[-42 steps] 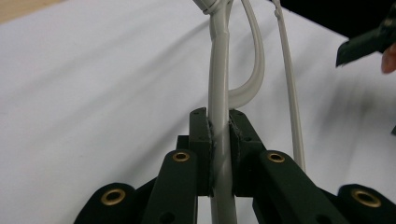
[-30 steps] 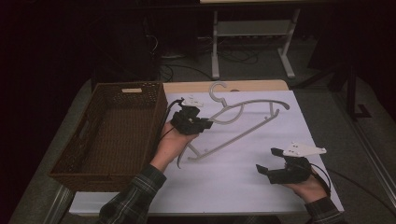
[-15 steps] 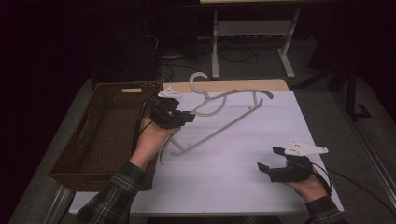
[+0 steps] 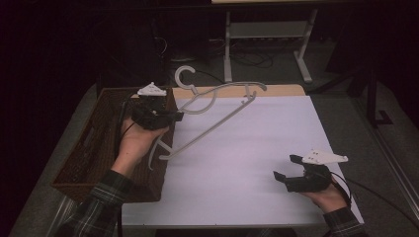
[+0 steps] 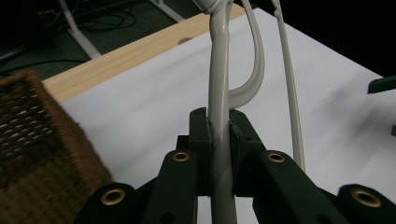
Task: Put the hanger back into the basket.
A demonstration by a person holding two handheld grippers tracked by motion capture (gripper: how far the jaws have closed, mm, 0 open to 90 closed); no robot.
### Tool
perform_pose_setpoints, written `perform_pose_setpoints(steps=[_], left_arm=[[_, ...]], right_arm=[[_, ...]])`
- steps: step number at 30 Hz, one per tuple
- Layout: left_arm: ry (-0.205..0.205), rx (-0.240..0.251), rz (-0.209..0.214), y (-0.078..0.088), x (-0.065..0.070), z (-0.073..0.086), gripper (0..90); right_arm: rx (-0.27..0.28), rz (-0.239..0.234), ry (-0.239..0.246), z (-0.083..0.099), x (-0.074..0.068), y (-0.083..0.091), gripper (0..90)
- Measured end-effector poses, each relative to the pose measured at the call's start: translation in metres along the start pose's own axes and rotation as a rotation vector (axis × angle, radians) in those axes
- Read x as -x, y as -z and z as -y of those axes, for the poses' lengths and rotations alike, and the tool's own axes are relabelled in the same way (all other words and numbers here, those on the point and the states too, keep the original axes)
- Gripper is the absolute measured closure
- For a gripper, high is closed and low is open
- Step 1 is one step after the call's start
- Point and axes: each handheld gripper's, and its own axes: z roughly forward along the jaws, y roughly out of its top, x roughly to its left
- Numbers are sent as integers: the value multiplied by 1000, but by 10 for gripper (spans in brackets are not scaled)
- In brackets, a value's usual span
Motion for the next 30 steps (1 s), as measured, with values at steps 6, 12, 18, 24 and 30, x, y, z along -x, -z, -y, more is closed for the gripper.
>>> perform_pose_setpoints(steps=[6, 12, 18, 24, 30], left_arm=[[14, 18, -33, 21, -18, 8, 821], [-5, 14, -64, 43, -34, 14, 821], [1, 19, -116, 68, -50, 24, 821], [6, 23, -152, 88, -68, 34, 820], [8, 37, -184, 109, -89, 47, 821]], right_arm=[[1, 1, 1, 0, 0, 0, 129], [2, 1, -3, 0, 0, 0, 126], [15, -1, -6, -2, -1, 1, 59], [36, 9, -3, -6, -3, 5, 22], [19, 27, 2, -5, -3, 3, 23]])
